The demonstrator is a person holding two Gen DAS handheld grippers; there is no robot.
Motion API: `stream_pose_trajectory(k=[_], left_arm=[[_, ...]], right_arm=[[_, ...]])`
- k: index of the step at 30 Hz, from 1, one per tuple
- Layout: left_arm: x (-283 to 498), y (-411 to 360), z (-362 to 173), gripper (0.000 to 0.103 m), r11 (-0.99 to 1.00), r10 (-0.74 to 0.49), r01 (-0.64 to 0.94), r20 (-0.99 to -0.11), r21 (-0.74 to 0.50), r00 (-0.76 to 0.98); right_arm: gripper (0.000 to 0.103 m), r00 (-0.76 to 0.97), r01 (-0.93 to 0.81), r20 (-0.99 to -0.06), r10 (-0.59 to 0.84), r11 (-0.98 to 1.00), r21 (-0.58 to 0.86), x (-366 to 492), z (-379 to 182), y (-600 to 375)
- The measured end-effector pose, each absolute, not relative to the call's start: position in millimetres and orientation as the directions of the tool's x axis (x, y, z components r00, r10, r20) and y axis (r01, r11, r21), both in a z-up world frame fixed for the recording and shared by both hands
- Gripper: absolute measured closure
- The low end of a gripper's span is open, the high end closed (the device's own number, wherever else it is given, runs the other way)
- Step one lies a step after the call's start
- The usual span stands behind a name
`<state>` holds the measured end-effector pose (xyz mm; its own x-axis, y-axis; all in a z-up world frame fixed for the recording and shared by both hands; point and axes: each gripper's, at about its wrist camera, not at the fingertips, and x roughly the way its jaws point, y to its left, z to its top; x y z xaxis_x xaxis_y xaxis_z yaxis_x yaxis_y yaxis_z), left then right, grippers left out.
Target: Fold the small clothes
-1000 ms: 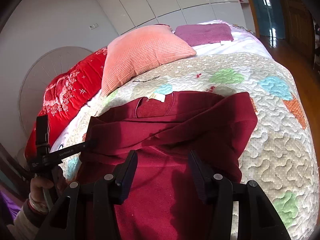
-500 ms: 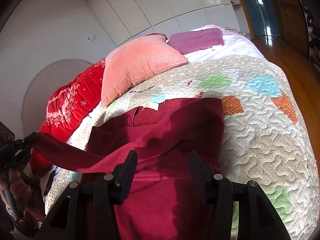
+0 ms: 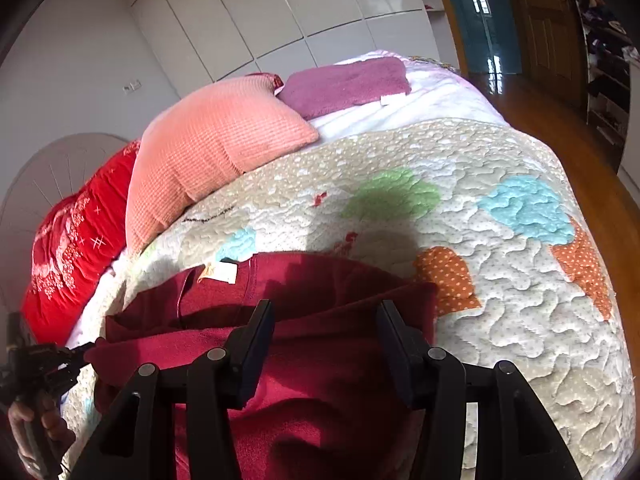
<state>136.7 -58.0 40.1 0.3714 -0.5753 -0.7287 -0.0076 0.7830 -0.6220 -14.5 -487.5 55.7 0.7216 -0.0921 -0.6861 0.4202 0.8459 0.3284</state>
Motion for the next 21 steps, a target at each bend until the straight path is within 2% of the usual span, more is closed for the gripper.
stream_pose_trajectory(k=[2,7,8,9,10,11,13,14,15,16,18,19,21], left_arm=[[132.9,-57.2,44.9,0.088,0.788,-0.573,0.011,-0.728,-0.615,0.376],[127.0,-63.2,52.3,0.085,0.799,-0.565,0.037,-0.727,-0.601,0.389],[125.4,-65.3,53.2,0.085,0.798,-0.568,0.041,-0.728,-0.601,0.384],[122.8,-67.7,56.0,0.085,0.802,-0.565,0.047,-0.730,-0.596,0.383],[119.6,-69.9,60.5,0.085,0.806,-0.563,0.063,-0.731,-0.588,0.385],[116.6,-72.4,66.3,0.085,0.811,-0.562,0.085,-0.730,-0.579,0.389],[109.0,-75.7,80.7,0.083,0.818,-0.561,0.133,-0.721,-0.560,0.407],[105.3,-76.4,86.9,0.071,0.820,-0.559,0.152,-0.715,-0.552,0.421],[102.5,-76.9,90.6,0.050,0.823,-0.554,0.158,-0.709,-0.546,0.435],[100.2,-76.9,92.2,0.042,0.822,-0.552,0.155,-0.702,-0.547,0.451],[97.2,-78.5,92.5,0.038,0.820,-0.554,0.155,-0.692,-0.552,0.463],[96.5,-80.5,91.1,0.038,0.824,-0.549,0.158,-0.700,-0.544,0.457],[93.7,-84.4,89.9,0.038,0.830,-0.545,0.171,-0.705,-0.531,0.454]], right_arm=[[0.026,0.719,0.440,-0.687,-0.108,0.836,0.328,-27.4,58.5,-496.0],[0.027,0.640,0.421,-0.767,-0.034,0.851,0.313,-17.0,30.6,-496.9],[0.033,0.629,0.400,-0.777,-0.029,0.869,0.291,-11.0,25.2,-492.1],[0.065,0.617,0.385,-0.786,-0.045,0.888,0.251,-6.1,23.6,-487.1],[0.085,0.621,0.390,-0.779,-0.086,0.896,0.212,-5.3,27.7,-484.7],[0.091,0.638,0.398,-0.762,-0.112,0.895,0.201,-7.6,35.6,-486.5],[0.094,0.652,0.436,-0.738,-0.174,0.883,0.176,-12.9,48.3,-494.4],[0.094,0.628,0.479,-0.739,-0.245,0.870,0.119,-14.2,49.3,-499.2],[0.098,0.589,0.524,-0.744,-0.316,0.850,0.053,-14.6,45.6,-504.8],[0.100,0.551,0.553,-0.757,-0.351,0.833,0.016,-15.8,39.5,-511.7],[0.100,0.561,0.557,-0.786,-0.260,0.821,0.126,-27.5,31.1,-526.1],[0.099,0.592,0.550,-0.776,-0.216,0.812,0.193,-37.5,33.2,-528.1],[0.099,0.642,0.500,-0.747,-0.170,0.832,0.240,-53.4,46.5,-517.2]])
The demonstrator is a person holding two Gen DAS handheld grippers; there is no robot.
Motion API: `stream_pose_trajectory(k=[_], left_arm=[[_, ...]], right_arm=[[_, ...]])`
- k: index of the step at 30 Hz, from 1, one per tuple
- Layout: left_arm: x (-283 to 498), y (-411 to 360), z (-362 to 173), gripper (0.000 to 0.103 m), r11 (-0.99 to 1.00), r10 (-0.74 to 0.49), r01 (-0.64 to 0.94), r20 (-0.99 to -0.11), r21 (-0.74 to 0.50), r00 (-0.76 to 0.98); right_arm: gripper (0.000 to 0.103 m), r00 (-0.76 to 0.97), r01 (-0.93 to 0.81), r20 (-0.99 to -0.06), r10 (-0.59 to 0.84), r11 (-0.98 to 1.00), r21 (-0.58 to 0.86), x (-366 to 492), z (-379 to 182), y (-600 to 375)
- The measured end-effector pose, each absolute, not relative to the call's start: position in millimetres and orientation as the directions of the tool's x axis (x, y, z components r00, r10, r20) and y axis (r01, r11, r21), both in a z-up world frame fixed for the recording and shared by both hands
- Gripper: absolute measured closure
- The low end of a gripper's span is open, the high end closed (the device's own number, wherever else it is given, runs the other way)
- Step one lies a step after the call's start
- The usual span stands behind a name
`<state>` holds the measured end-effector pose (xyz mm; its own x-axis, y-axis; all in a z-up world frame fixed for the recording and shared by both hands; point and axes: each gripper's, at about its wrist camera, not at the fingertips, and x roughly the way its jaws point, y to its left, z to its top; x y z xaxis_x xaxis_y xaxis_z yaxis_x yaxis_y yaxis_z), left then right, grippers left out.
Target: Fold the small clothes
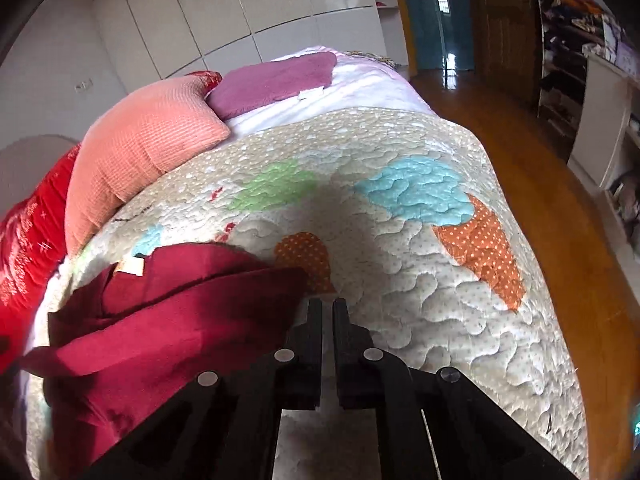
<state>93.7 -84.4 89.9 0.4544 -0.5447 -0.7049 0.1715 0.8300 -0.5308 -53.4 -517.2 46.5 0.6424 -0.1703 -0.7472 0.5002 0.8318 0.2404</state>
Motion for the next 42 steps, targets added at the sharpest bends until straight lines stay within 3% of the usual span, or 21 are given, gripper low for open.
stream_pose_trajectory(k=[2,5,10,14,18,21,26,33,42], left_arm=[[88.8,-89.5,90.9,0.038,0.833,-0.545,0.195,-0.708,-0.518,0.449],[74.8,-92.7,96.3,0.038,0.835,-0.546,0.239,-0.697,-0.495,0.465],[61.1,-89.9,91.2,0.038,0.855,-0.517,0.256,-0.716,-0.450,0.468],[55.6,-97.2,71.8,0.038,0.849,-0.526,0.280,-0.759,-0.447,0.383],[67.5,-117.2,65.1,0.038,0.856,-0.509,0.318,-0.777,-0.409,0.370],[106.2,-128.3,59.2,0.038,0.869,-0.494,0.252,-0.778,-0.426,0.389],[149.4,-103.4,53.8,0.038,0.871,-0.475,0.104,-0.769,-0.479,0.428],[115.8,-71.2,54.9,0.038,0.866,-0.480,0.094,-0.761,-0.492,0.437],[76.7,-38.1,58.1,0.038,0.872,-0.452,0.093,-0.716,-0.481,0.533]], right_arm=[[0.097,0.686,0.401,-0.721,-0.099,0.878,0.261,-63.8,61.5,-496.9],[0.085,0.700,0.275,-0.714,-0.032,0.934,0.227,-66.3,75.4,-459.9],[0.084,0.672,0.097,-0.722,0.167,0.946,0.309,-31.7,68.2,-405.8],[0.084,0.591,0.096,-0.791,0.158,0.960,0.264,14.5,38.4,-378.1],[0.083,0.650,0.164,-0.750,0.122,0.942,0.294,53.8,35.0,-386.2],[0.059,0.665,0.221,-0.742,0.082,0.928,0.301,81.1,33.9,-398.8],[0.058,0.683,0.186,-0.724,0.096,0.936,0.300,55.4,50.0,-400.7],[0.058,0.675,-0.085,-0.702,0.229,0.969,0.234,27.1,50.2,-330.8],[0.058,0.621,-0.198,-0.766,0.166,0.979,0.052,79.0,14.3,-251.0]])
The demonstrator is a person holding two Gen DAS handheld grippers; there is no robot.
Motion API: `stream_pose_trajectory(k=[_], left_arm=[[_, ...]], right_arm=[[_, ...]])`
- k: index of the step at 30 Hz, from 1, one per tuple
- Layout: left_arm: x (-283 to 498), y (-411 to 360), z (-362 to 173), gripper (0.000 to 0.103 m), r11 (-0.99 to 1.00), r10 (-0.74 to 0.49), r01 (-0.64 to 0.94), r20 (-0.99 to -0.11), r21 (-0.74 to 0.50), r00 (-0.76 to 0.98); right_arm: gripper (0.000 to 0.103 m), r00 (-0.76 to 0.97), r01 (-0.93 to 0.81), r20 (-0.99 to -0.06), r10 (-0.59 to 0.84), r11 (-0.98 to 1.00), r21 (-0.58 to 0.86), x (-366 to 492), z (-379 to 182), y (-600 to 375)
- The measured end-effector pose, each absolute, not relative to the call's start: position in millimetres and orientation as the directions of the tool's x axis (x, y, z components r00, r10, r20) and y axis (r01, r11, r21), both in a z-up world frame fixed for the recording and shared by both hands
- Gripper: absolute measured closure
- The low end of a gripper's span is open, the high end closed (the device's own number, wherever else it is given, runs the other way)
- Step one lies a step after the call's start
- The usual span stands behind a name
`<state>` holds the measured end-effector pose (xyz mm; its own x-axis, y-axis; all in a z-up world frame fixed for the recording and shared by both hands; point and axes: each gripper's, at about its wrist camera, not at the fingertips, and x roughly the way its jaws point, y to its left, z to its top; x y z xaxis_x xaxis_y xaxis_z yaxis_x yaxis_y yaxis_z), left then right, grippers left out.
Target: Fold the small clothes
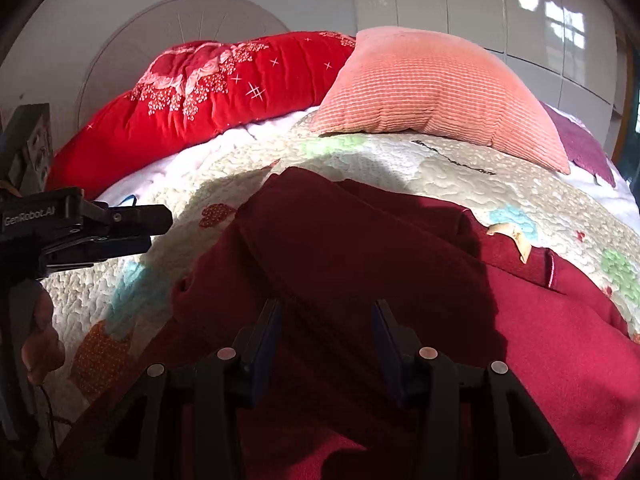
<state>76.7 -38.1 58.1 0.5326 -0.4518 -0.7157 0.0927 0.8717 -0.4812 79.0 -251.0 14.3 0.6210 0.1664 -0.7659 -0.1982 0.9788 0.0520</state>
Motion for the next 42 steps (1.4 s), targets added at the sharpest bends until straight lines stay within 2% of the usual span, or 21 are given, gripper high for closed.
stream_pose_trajectory(k=[3,6,10,13,15,17,18,19,21,22,25,28,30,33,36,38,42], left_arm=[[80.7,-32.9,48.6,0.038,0.876,-0.445,0.083,-0.729,-0.476,0.520],[86.4,-28.8,47.6,0.038,0.848,-0.486,0.069,-0.717,-0.526,0.499],[78.2,-26.6,65.5,0.038,0.846,-0.486,0.094,-0.684,-0.525,0.544],[70.7,-35.5,73.8,0.038,0.848,-0.487,0.125,-0.662,-0.516,0.570],[65.0,-45.8,74.8,0.038,0.858,-0.484,0.155,-0.666,-0.490,0.567],[58.0,-58.1,75.8,0.038,0.867,-0.482,0.192,-0.677,-0.459,0.556],[54.8,-63.7,77.8,0.038,0.870,-0.482,0.213,-0.676,-0.445,0.558],[51.7,-69.2,80.3,0.038,0.873,-0.480,0.233,-0.673,-0.428,0.563],[47.6,-78.9,86.0,0.038,0.880,-0.472,0.263,-0.667,-0.395,0.576],[45.7,-83.6,88.7,0.038,0.882,-0.469,0.277,-0.665,-0.380,0.582],[50.7,-99.5,90.2,0.038,0.894,-0.449,0.298,-0.674,-0.336,0.587],[63.1,-117.9,84.0,0.038,0.904,-0.425,0.301,-0.697,-0.303,0.577],[70.8,-127.6,74.2,0.038,0.913,-0.406,0.288,-0.724,-0.291,0.558],[78.8,-134.0,55.6,0.038,0.932,-0.359,0.249,-0.773,-0.265,0.523],[78.8,-126.9,38.1,0.037,0.940,-0.341,0.210,-0.794,-0.270,0.503],[79.1,-127.6,27.7,0.032,0.952,-0.302,0.203,-0.809,-0.229,0.504],[78.0,-122.1,27.1,0.032,0.946,-0.322,0.198,-0.816,-0.257,0.480]], right_arm=[[0.061,0.613,-0.201,-0.778,0.140,0.979,0.017,88.3,7.7,-246.0],[0.096,0.628,-0.179,-0.768,0.124,0.984,0.012,85.2,16.8,-250.4],[0.096,0.648,-0.210,-0.737,0.193,0.975,0.071,58.2,37.1,-243.9],[0.096,0.614,-0.217,-0.759,0.216,0.971,0.101,50.2,21.9,-233.0],[0.095,0.587,-0.205,-0.778,0.225,0.971,0.127,44.2,11.9,-231.2],[0.093,0.597,-0.184,-0.754,0.272,0.962,0.202,29.0,21.2,-244.7],[0.086,0.609,-0.159,-0.737,0.294,0.955,0.250,17.6,28.6,-257.9],[0.071,0.634,-0.117,-0.716,0.291,0.952,0.284,3.6,36.8,-274.2],[0.054,0.706,-0.002,-0.682,0.192,0.963,0.270,-30.4,53.6,-309.8],[0.052,0.727,0.059,-0.678,0.112,0.973,0.223,-46.9,59.5,-326.8],[0.052,0.696,0.242,-0.697,-0.173,0.970,0.001,-79.3,64.0,-364.8],[0.052,0.602,0.329,-0.745,-0.289,0.939,-0.098,-82.6,46.5,-391.9],[0.052,0.597,0.349,-0.749,-0.289,0.934,-0.082,-78.5,37.0,-403.4],[0.074,0.610,0.379,-0.747,-0.266,0.925,-0.021,-77.2,33.1,-423.6],[0.078,0.571,0.420,-0.768,-0.289,0.907,-0.030,-88.5,23.3,-434.7],[0.078,0.580,0.424,-0.776,-0.248,0.905,0.028,-96.9,15.6,-442.3],[0.078,0.600,0.441,-0.775,-0.197,0.890,0.116,-111.7,32.0,-448.9]])
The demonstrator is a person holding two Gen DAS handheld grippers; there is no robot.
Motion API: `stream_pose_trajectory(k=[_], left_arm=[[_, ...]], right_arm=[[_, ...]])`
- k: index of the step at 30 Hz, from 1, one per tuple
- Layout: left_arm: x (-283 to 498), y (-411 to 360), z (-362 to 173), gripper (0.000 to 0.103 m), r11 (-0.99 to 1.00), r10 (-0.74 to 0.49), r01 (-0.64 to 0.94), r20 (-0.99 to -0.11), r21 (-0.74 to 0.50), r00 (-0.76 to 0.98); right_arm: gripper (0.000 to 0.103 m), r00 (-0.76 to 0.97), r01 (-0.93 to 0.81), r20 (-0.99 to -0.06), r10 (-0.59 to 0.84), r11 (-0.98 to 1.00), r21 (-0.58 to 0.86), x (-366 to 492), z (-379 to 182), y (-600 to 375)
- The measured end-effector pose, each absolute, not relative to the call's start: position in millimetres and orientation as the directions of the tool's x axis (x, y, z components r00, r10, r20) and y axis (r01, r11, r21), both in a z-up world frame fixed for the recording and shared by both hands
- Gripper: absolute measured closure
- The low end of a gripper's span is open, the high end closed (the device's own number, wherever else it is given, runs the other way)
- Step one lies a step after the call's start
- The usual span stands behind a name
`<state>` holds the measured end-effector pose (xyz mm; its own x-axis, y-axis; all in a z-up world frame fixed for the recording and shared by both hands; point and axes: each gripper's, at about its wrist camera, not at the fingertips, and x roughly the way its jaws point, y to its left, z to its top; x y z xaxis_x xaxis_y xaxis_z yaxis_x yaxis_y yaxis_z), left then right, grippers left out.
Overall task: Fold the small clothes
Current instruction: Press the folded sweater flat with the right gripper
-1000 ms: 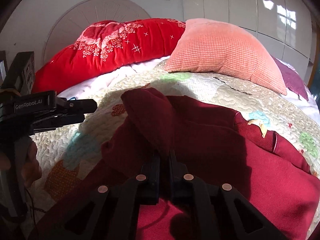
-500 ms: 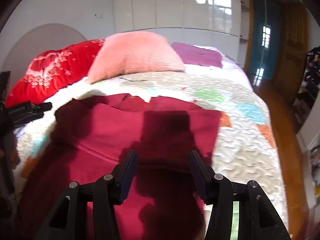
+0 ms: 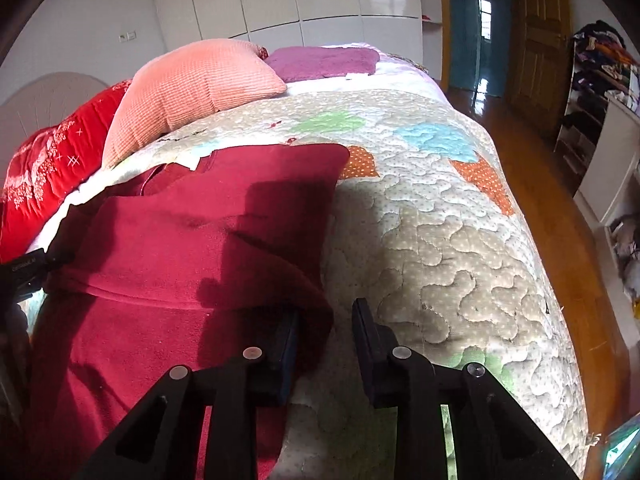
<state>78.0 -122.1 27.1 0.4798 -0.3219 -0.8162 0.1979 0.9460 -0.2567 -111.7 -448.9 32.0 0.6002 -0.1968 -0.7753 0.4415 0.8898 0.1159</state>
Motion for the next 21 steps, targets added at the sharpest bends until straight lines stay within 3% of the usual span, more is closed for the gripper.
stream_pose_trajectory(k=[2,6,11,14,16,21], left_arm=[[71.3,-115.7,34.8,0.032,0.940,-0.339,0.203,-0.810,-0.274,0.479],[53.0,-103.6,44.6,0.032,0.940,-0.339,0.213,-0.801,-0.267,0.493],[34.9,-94.7,47.0,0.032,0.941,-0.337,0.201,-0.810,-0.273,0.481],[17.6,-87.5,55.1,0.032,0.941,-0.335,0.211,-0.800,-0.263,0.498],[3.2,-82.3,61.1,0.032,0.944,-0.324,0.227,-0.793,-0.239,0.515],[-30.6,-67.4,67.7,0.032,0.949,-0.302,0.250,-0.787,-0.193,0.538]], right_arm=[[0.078,0.632,0.448,-0.755,-0.174,0.877,0.173,-122.9,45.0,-448.0],[0.066,0.705,0.419,-0.696,-0.133,0.870,0.258,-129.7,71.2,-438.6],[0.066,0.688,0.369,-0.715,-0.121,0.907,0.202,-83.9,65.1,-417.1],[0.073,0.585,0.404,-0.790,-0.186,0.911,0.084,-60.2,33.7,-415.3],[0.073,0.575,0.401,-0.799,-0.174,0.912,0.089,-61.1,19.6,-418.5],[0.074,0.594,0.395,-0.797,-0.112,0.903,0.167,-95.5,45.6,-412.3]])
